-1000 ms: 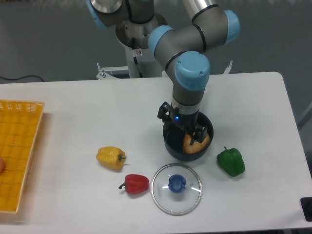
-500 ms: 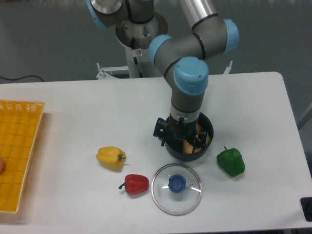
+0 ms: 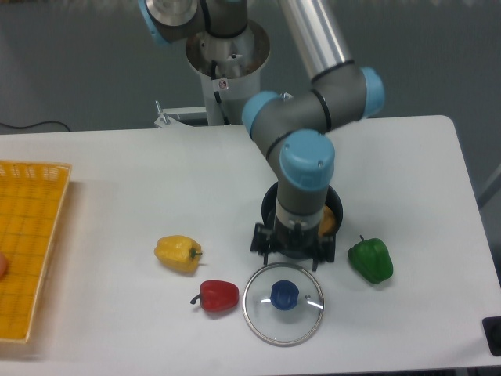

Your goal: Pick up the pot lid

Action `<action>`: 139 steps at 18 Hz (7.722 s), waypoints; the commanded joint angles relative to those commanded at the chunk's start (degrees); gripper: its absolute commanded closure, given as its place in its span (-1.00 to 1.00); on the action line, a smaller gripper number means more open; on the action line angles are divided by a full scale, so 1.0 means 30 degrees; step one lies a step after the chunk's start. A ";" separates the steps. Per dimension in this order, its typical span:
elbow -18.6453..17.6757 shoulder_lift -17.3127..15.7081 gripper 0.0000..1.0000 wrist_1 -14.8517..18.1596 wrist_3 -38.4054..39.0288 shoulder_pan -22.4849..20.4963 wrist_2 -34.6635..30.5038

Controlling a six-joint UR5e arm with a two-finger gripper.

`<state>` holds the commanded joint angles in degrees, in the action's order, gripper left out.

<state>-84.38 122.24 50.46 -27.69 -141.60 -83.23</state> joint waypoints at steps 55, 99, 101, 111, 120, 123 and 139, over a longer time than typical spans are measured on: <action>0.0119 0.1703 -1.00 0.0171 0.2169 0.1467 -0.3311; 0.0266 0.1587 -0.16 0.0288 0.2111 0.1408 -0.3223; 0.0266 0.1411 -0.16 0.0347 0.2081 0.1408 -0.3223; 0.0617 0.0122 -0.17 0.1899 0.2081 0.1408 -0.2757; 0.1145 -0.0347 -0.16 0.2338 0.2169 0.1672 -0.2286; 0.1174 -0.0523 -0.16 0.2836 0.2140 0.1701 -0.2110; 0.1116 -0.0699 -0.17 0.2896 0.1876 0.1965 -0.1875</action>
<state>-81.04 120.15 59.15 -22.06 -135.70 -88.86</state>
